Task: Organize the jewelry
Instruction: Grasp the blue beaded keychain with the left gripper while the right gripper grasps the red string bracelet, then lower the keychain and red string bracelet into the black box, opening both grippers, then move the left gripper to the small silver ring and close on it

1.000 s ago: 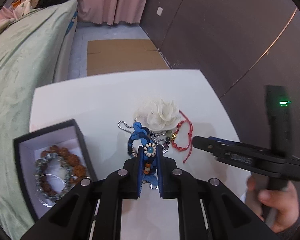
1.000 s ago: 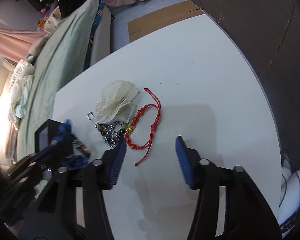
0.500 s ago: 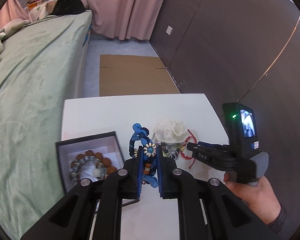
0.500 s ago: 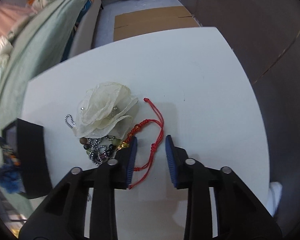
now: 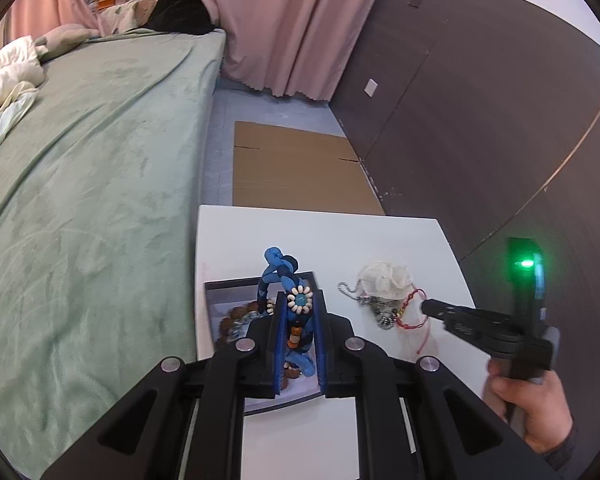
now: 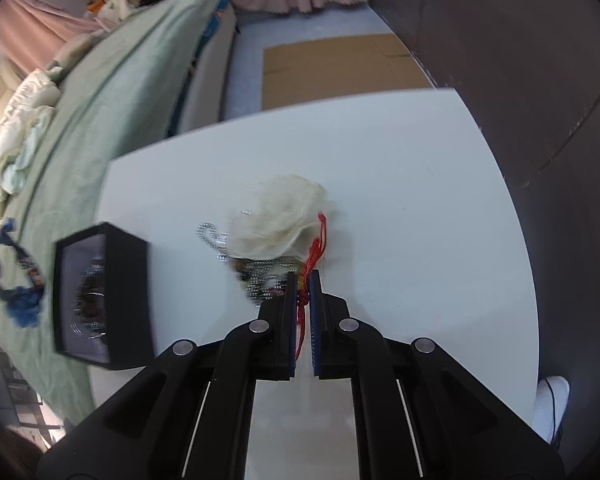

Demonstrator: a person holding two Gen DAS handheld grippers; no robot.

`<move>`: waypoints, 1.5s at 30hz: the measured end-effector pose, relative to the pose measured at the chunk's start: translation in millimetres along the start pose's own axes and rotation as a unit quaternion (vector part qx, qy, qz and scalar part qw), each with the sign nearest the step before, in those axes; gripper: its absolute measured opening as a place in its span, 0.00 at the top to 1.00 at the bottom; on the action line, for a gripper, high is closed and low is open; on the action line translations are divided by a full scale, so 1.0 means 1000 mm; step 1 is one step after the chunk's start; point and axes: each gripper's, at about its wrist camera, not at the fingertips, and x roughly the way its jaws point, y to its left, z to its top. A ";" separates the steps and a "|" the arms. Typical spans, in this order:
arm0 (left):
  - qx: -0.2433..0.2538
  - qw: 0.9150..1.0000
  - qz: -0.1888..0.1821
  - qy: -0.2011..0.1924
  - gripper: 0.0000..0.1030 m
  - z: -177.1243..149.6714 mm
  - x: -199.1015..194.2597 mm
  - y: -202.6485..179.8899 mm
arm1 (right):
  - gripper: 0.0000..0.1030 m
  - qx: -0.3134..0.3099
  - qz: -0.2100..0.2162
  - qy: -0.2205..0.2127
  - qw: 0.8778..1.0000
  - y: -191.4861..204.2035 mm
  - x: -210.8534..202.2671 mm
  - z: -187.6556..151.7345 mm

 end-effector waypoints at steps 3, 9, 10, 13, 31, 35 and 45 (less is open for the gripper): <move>-0.009 1.000 0.002 0.005 0.89 -0.003 0.000 0.010 | 0.94 -0.009 0.014 -0.020 1.000 0.011 -0.021 0.002; -0.017 1.000 -0.002 -0.005 0.52 -0.009 -0.006 0.022 | 0.94 -0.039 0.047 -0.054 0.997 0.048 -0.061 0.006; -0.020 1.000 -0.003 -0.004 0.52 -0.010 -0.008 0.025 | 0.94 -0.043 0.052 -0.058 0.996 0.053 -0.066 0.006; -0.026 1.000 0.001 -0.005 0.52 -0.014 -0.012 0.034 | 0.94 -0.061 0.072 -0.069 0.993 0.076 -0.080 0.004; -0.054 0.998 0.023 -0.030 0.13 -0.036 -0.048 0.077 | 0.88 -0.107 0.124 -0.086 0.983 0.156 -0.090 0.002; -0.054 0.997 0.037 -0.036 0.08 -0.035 -0.053 0.078 | 0.26 -0.092 0.117 -0.084 0.985 0.147 -0.082 0.001; -0.052 0.998 0.033 -0.022 0.08 -0.037 -0.036 0.065 | 0.17 -0.041 0.126 -0.082 0.988 0.101 -0.083 -0.019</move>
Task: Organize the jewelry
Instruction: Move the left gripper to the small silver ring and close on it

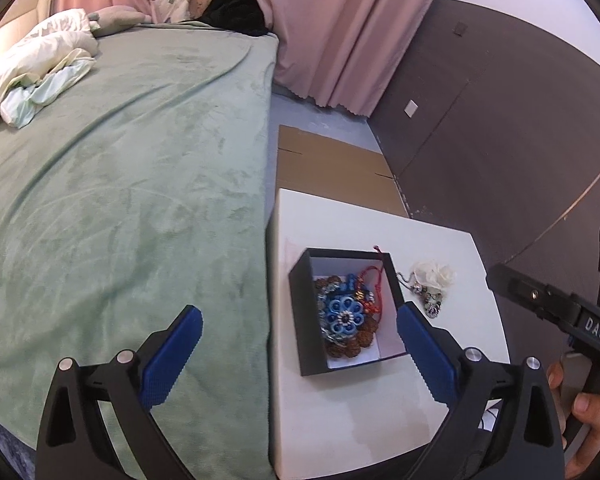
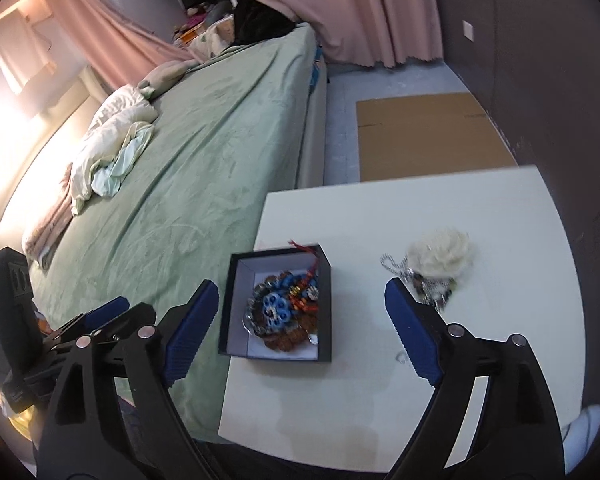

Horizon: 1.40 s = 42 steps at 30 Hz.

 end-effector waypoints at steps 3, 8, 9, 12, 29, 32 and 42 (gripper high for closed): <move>0.010 1.000 -0.004 0.002 0.08 -0.002 0.003 -0.009 | 0.17 0.023 0.006 0.000 1.000 -0.013 -0.005 -0.012; 0.031 1.000 -0.005 0.005 0.08 -0.002 0.008 -0.025 | 0.17 0.054 0.013 -0.010 0.998 -0.030 -0.015 -0.029; 0.035 0.999 -0.004 0.007 0.08 -0.002 0.009 -0.028 | 0.17 0.061 0.014 -0.013 0.998 -0.035 -0.017 -0.032; 0.048 0.999 -0.003 0.013 0.08 -0.002 0.013 -0.040 | 0.16 0.081 0.018 -0.020 0.996 -0.048 -0.023 -0.041; 0.110 0.993 -0.028 0.038 0.08 -0.020 0.036 -0.119 | 0.07 0.170 0.022 -0.033 0.985 -0.132 -0.051 -0.073; 0.115 0.992 -0.038 0.041 0.09 -0.025 0.040 -0.133 | 0.07 0.184 0.023 -0.039 0.982 -0.151 -0.057 -0.079; 0.125 0.986 -0.056 0.098 0.42 -0.041 0.076 -0.179 | 0.07 0.208 0.030 -0.048 0.977 -0.194 -0.073 -0.097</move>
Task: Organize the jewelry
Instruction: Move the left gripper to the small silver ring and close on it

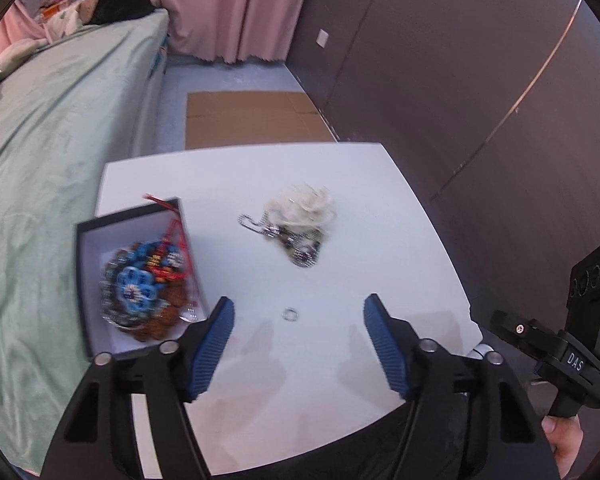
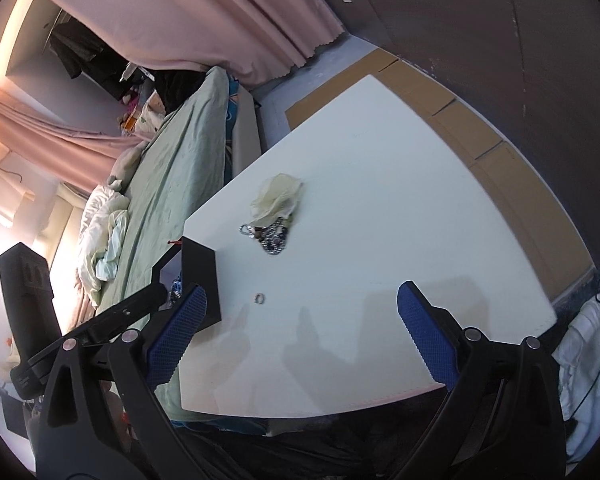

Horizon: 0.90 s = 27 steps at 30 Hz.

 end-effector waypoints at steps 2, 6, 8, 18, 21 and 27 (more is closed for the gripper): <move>-0.001 1.000 0.003 0.013 0.46 0.000 0.010 -0.005 | 0.07 0.006 -0.001 -0.002 1.000 -0.008 -0.003 0.000; 0.001 0.999 0.021 0.041 0.52 -0.002 0.034 -0.015 | 0.07 0.010 -0.001 -0.003 1.000 -0.018 -0.010 -0.001; 0.002 0.998 0.033 0.052 0.56 -0.003 0.046 -0.017 | 0.07 0.009 -0.002 -0.004 1.000 -0.023 -0.014 -0.001; 0.008 0.994 0.084 0.074 0.67 -0.006 0.088 -0.017 | 0.08 0.000 -0.008 -0.008 1.000 -0.043 -0.028 -0.002; 0.006 0.993 0.092 0.079 0.70 -0.008 0.097 -0.015 | 0.08 0.003 -0.008 -0.007 1.000 -0.047 -0.030 -0.002; -0.006 0.991 0.109 0.078 0.80 -0.013 0.109 -0.010 | 0.08 0.000 -0.008 -0.004 1.000 -0.046 -0.030 -0.003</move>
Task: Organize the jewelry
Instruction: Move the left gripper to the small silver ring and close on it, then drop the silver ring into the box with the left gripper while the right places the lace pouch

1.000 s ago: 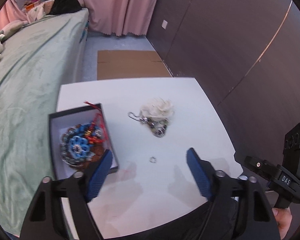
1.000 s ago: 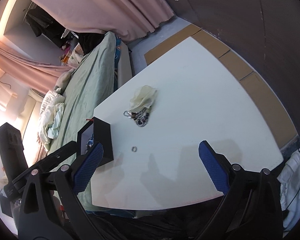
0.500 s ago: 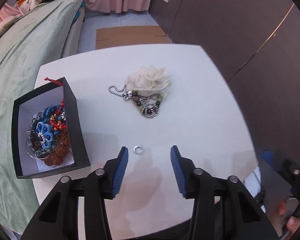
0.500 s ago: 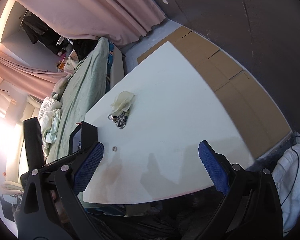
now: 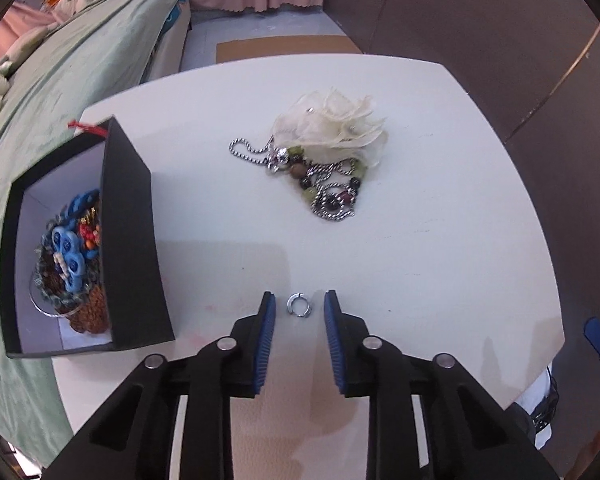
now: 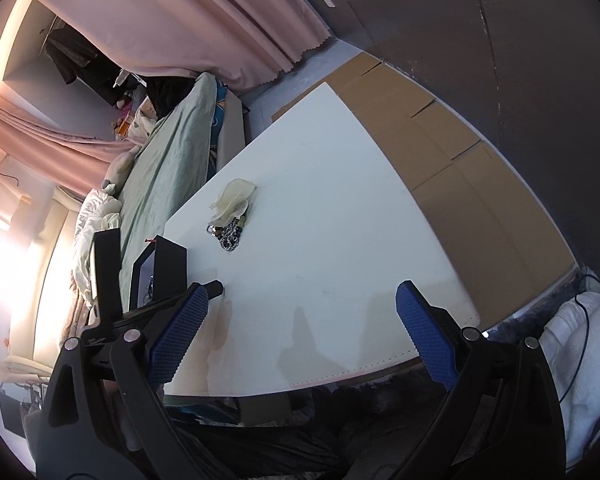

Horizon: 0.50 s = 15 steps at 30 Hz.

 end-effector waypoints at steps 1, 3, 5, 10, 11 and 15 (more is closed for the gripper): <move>0.002 1.000 0.005 -0.003 0.81 -0.001 0.001 -0.001 | 0.08 -0.002 0.001 0.002 1.000 0.002 0.002 0.000; 0.001 1.000 0.010 -0.005 0.84 0.000 0.001 -0.001 | 0.08 -0.005 0.001 0.005 1.000 0.003 0.005 0.000; 0.000 1.000 0.011 -0.004 0.90 0.000 0.001 0.000 | 0.08 -0.008 0.003 0.011 1.000 0.007 0.010 0.000; 0.000 1.000 -0.011 -0.004 0.90 0.001 -0.005 0.003 | 0.12 -0.021 0.005 0.025 0.999 0.021 0.025 0.003; -0.002 1.000 -0.016 -0.006 0.90 0.002 -0.008 0.005 | 0.12 -0.023 0.005 0.028 0.999 0.024 0.030 0.005; -0.003 0.999 -0.031 -0.018 0.90 0.006 -0.023 0.010 | 0.18 -0.035 0.006 0.037 0.999 0.036 0.047 0.013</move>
